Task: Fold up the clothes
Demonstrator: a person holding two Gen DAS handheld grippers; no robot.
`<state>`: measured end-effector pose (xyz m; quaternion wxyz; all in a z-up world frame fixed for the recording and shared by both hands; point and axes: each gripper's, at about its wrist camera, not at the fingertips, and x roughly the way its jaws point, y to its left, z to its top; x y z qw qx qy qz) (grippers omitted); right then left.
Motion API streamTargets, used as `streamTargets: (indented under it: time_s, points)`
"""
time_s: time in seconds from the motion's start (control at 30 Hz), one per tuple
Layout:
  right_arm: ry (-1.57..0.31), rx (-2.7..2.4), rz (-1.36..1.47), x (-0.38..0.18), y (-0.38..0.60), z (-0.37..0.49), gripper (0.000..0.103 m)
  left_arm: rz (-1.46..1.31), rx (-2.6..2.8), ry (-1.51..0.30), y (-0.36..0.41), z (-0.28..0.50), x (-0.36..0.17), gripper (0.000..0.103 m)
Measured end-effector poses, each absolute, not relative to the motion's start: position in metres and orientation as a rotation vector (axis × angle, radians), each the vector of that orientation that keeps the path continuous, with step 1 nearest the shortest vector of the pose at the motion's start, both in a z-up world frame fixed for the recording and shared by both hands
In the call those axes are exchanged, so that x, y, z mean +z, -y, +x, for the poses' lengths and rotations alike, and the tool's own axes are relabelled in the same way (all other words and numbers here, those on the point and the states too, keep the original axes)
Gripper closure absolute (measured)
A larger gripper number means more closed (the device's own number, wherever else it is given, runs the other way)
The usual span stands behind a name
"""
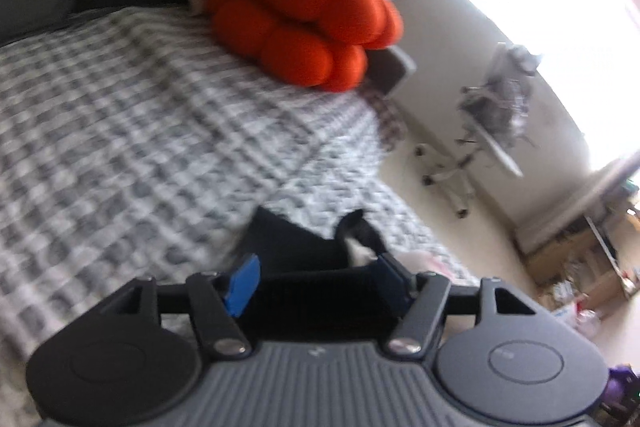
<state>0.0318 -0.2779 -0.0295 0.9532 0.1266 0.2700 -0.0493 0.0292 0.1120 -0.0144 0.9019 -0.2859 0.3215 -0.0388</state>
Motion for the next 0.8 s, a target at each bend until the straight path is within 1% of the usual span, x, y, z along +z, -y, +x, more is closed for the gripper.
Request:
streamTargets:
  time_s: [0.3,0.47,0.53,0.6,0.63,0.7,0.73,0.77,0.8]
  points:
    - [-0.588,0.045,0.146,-0.049,0.236,0.061,0.036,-0.525,-0.162,-0.677,-0.091,0.039,-0.026,0.036]
    - [-0.621,0.086,0.094,-0.061,0.217,0.072,0.036,-0.498,-0.178,-0.702,-0.082,0.044,-0.035,0.038]
    - [-0.642,0.089,0.069,-0.067,0.211,0.076,0.035,-0.495,-0.185,-0.705,-0.079,0.045,-0.037,0.043]
    - [-0.637,0.084,0.014,-0.072,0.203,0.076,0.030,-0.505,-0.196,-0.715,-0.077,0.045,-0.040,0.055]
    - [-0.634,0.082,-0.014,-0.073,0.199,0.075,0.029,-0.507,-0.199,-0.723,-0.076,0.046,-0.041,0.057]
    - [-0.632,0.080,-0.024,-0.074,0.198,0.075,0.029,-0.507,-0.204,-0.732,-0.074,0.046,-0.042,0.069]
    - [-0.631,0.082,-0.027,-0.073,0.197,0.075,0.030,-0.507,-0.208,-0.735,-0.073,0.045,-0.042,0.073]
    - [-0.630,0.085,-0.030,-0.073,0.196,0.076,0.034,-0.506,-0.211,-0.735,-0.072,0.045,-0.042,0.079]
    - [-0.629,0.088,-0.033,-0.073,0.195,0.076,0.045,-0.503,-0.215,-0.735,-0.071,0.044,-0.041,0.085]
